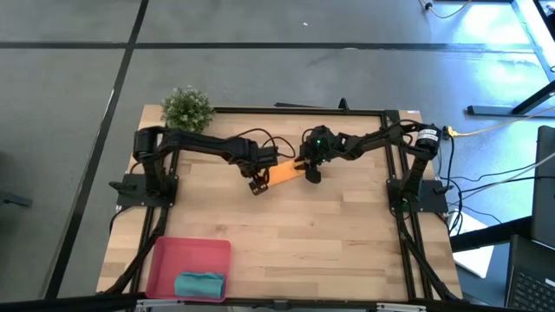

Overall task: Roll microfiber towels into tight, uniform cylinder then place into a basket
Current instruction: Roll the orange microfiber towel, then put the orange microfiber towel into the red bin

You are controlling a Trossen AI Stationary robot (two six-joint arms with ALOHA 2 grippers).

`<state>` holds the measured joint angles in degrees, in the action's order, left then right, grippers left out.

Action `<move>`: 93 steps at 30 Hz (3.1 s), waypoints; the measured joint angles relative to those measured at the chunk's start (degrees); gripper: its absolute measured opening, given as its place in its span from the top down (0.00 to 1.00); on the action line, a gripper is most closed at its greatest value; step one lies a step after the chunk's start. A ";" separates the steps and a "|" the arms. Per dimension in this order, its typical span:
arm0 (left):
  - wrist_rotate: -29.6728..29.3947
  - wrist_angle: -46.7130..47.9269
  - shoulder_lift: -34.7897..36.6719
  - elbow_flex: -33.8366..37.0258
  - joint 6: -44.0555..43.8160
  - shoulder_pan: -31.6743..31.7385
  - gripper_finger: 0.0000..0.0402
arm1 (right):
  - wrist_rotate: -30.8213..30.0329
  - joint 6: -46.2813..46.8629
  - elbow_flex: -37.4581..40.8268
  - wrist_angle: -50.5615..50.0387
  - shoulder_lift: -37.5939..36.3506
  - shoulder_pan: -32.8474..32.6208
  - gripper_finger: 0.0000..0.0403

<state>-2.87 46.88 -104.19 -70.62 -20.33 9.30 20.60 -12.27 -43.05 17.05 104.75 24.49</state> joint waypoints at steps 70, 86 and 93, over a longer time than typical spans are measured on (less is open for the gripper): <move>-5.14 -19.61 -13.24 -5.08 19.31 -0.21 0.03 | -0.04 0.02 0.00 0.84 -0.02 0.02 0.63; -4.38 -19.25 -13.34 -5.01 17.81 -1.01 0.52 | 0.02 0.00 -0.02 0.91 -0.04 0.00 0.63; -5.47 -19.34 -13.34 -5.01 17.99 -1.07 0.81 | 0.02 0.00 -0.02 0.91 -0.04 0.00 0.63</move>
<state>-8.34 27.54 -117.54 -75.64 -2.34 8.23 20.62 -12.27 -43.07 17.96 104.71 24.49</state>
